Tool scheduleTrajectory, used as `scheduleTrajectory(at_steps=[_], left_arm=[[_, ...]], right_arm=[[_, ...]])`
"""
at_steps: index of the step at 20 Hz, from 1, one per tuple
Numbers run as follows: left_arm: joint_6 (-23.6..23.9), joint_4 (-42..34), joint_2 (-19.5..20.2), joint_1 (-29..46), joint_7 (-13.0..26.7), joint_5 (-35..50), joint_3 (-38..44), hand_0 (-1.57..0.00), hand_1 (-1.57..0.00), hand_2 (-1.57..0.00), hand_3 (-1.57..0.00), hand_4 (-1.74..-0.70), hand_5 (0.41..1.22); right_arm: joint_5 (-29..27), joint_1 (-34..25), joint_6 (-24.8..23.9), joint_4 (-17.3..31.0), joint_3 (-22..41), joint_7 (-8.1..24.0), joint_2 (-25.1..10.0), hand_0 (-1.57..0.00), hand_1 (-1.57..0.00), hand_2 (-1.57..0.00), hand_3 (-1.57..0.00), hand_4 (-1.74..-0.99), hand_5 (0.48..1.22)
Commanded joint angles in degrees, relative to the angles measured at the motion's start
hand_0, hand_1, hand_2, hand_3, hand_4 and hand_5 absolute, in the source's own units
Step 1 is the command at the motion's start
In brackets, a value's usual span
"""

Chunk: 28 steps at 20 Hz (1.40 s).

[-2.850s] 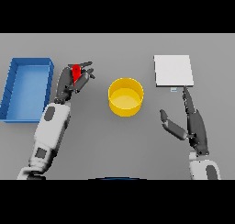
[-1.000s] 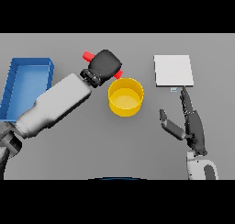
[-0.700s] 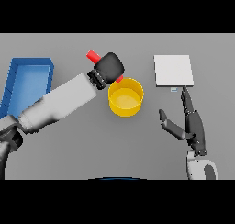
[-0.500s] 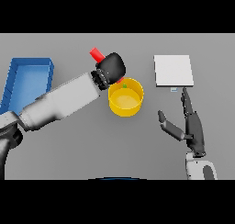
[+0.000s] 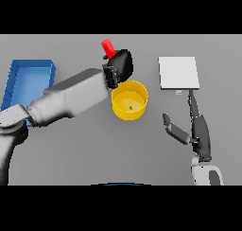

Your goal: Pick up the red beaker and tilt it to pour out 1 green nut into yellow bowl. Pick up the yellow bowl and place it on the metallic measuring scale.

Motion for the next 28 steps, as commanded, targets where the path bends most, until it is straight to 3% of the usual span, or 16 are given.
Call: scheduleTrajectory(at_steps=[1, 5, 6, 8, 9, 10, 12, 13, 17, 20, 22, 26, 28], left_arm=[[0.3, -0.01, -0.19, -0.24, -0.46, -0.52, -1.06, -1.57, -1.57, -1.57, -1.57, -1.73, 1.221], [0.43, 0.91, -0.23, -3.12, -2.49, -1.12, -3.44, -1.57, -1.57, -1.57, -1.57, -1.73, 1.221], [0.66, 1.66, -0.13, -4.41, -3.07, -0.71, -3.15, -1.57, -1.57, -1.57, -1.57, -1.73, 1.221], [1.9, 3.12, 0.84, -7.52, -3.93, 0.6, -1.55, -1.57, -1.57, -1.57, -1.57, -1.73, 1.221], [2.85, 3.45, 2.14, -8.95, -4.33, 1.24, -0.69, -1.57, -1.57, -1.57, -1.49, -1.73, 1.221], [3.3, 4.5, 2.73, -10.75, -4.3, 2.0, 0.47, -1.57, -1.57, -1.4, -1.51, -1.68, 1.221], [4.37, 6.86, 4.05, -14.42, -5.22, 4.24, 3.2, -1.57, -1.57, -1.46, -1.04, -1.7, 1.221], [5.05, 7.98, 5.31, -15.68, -5.72, 5.2, 4.22, -1.57, -1.57, -1.48, -1.15, -1.7, 1.221], [5.66, 15.8, 7.49, -18.89, -1.48, 12.75, 12.32, -1.57, -1.57, -1.53, -1.4, -1.72, 1.221], [7.44, 21.95, 10.87, -16.99, 4.59, 22.75, 21.81, -1.57, -1.57, -1.55, -1.36, -1.73, 1.221], [10.06, 24.24, 13.32, -15.26, 6.33, 29.8, 27.89, -1.57, -1.57, -1.56, -1.37, -1.73, 1.221], [15.79, 22.77, 19.26, -8.16, 6.23, 41.65, 35.93, -1.57, -1.57, -1.57, -1.43, -1.74, 1.221], [18.86, 20.13, 21.9, -3.42, 10.78, 46.35, 38.55, -1.57, -1.57, -1.57, -1.41, -1.74, 1.221]], right_arm=[[-0.45, -0.43, 0.24, -0.43, -0.08, -0.14, -0.01, 0.0, 0.0, 0.0, 0.0, -1.206, 0.591], [0.89, 0.18, 0.0, -0.52, 0.63, -1.11, -0.19, 0.0, 0.0, 0.0, 0.0, -1.207, 0.594], [1.28, 0.03, -0.37, -0.85, 0.72, 0.14, 0.03, 0.0, 0.0, 0.0, 0.0, -1.206, 0.592], [1.19, 0.5, 0.03, -0.46, 1.21, -1.12, 0.31, 0.0, 0.0, 0.0, 0.0, -1.209, 0.592], [1.57, -0.29, -0.44, -0.18, 0.94, -0.55, 0.18, 0.0, 0.0, 0.0, 0.0, -1.203, 0.592], [1.52, -0.65, -0.63, 0.45, 0.9, -0.64, 0.45, 0.0, 0.0, 0.0, 0.0, -1.201, 0.592], [0.6, -1.4, -0.26, 0.76, 0.56, -0.85, 0.49, 0.0, 0.0, 0.0, 0.0, -1.186, 0.596], [-0.35, -1.19, 0.23, 0.73, 0.24, -1.08, 0.41, 0.0, 0.0, 0.0, 0.0, -1.183, 0.596], [-2.57, -1.94, 1.58, 0.55, -0.03, -1.54, 0.66, 0.0, 0.0, 0.0, 0.0, -1.193, 0.597], [-2.88, -1.96, 2.01, 0.92, -0.36, -1.26, -0.02, 0.0, 0.0, 0.0, 0.0, -1.209, 0.593], [-3.54, -1.83, 2.73, 0.94, -0.33, -2.14, -0.21, 0.0, 0.0, 0.0, 0.0, -1.224, 0.592], [-2.65, -2.11, 2.23, 1.97, -0.29, -2.49, -0.48, 0.0, 0.0, 0.0, 0.0, -1.222, 0.586], [-2.46, -1.99, 2.45, 1.75, -0.29, -3.23, -1.11, 0.0, 0.0, 0.0, 0.0, -1.223, 0.591]])
